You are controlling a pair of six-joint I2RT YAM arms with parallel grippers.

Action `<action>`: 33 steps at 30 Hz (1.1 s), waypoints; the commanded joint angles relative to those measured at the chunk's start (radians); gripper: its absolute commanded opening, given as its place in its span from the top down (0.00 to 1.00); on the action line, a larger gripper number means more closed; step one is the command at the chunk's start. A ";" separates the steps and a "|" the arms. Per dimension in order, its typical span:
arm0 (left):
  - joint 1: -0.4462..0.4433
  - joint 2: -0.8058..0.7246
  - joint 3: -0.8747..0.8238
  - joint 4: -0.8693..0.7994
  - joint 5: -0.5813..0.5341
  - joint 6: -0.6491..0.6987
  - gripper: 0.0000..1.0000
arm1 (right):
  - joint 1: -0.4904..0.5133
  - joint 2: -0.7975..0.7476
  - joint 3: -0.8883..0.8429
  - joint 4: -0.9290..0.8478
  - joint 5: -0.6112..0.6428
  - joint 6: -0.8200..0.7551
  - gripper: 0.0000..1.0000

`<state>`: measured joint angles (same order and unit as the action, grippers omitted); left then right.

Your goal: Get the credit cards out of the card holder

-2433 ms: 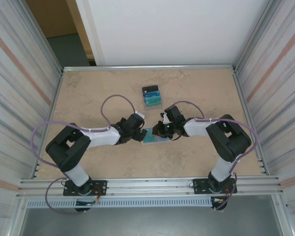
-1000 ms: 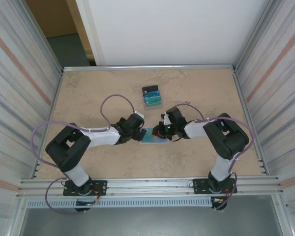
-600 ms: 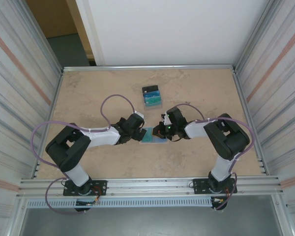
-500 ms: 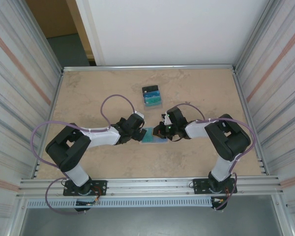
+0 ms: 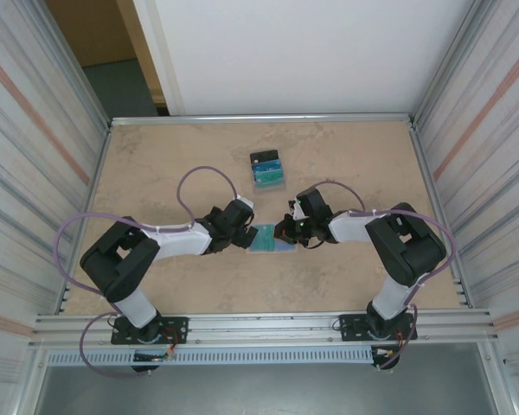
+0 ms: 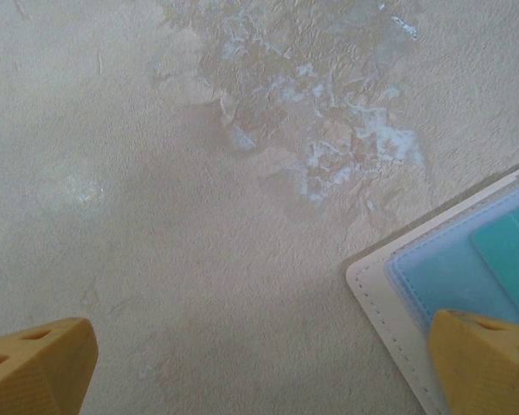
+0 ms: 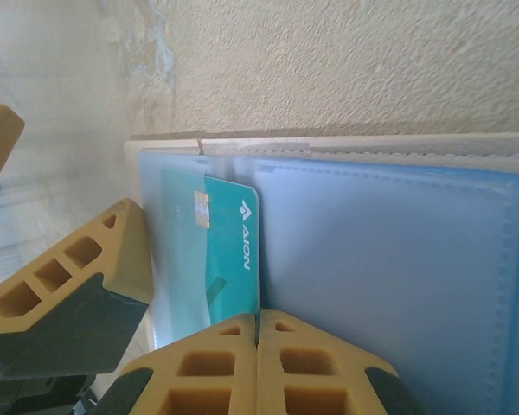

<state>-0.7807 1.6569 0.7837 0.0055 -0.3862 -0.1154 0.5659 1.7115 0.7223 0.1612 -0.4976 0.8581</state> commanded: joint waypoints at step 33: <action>-0.038 0.049 0.086 -0.031 0.072 0.087 0.01 | -0.015 -0.072 0.006 -0.104 0.053 -0.051 1.00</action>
<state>-0.8139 1.6894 0.8471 -0.0017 -0.3141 -0.0479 0.5602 1.6756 0.7223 0.0975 -0.4656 0.8291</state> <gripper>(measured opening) 0.986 0.048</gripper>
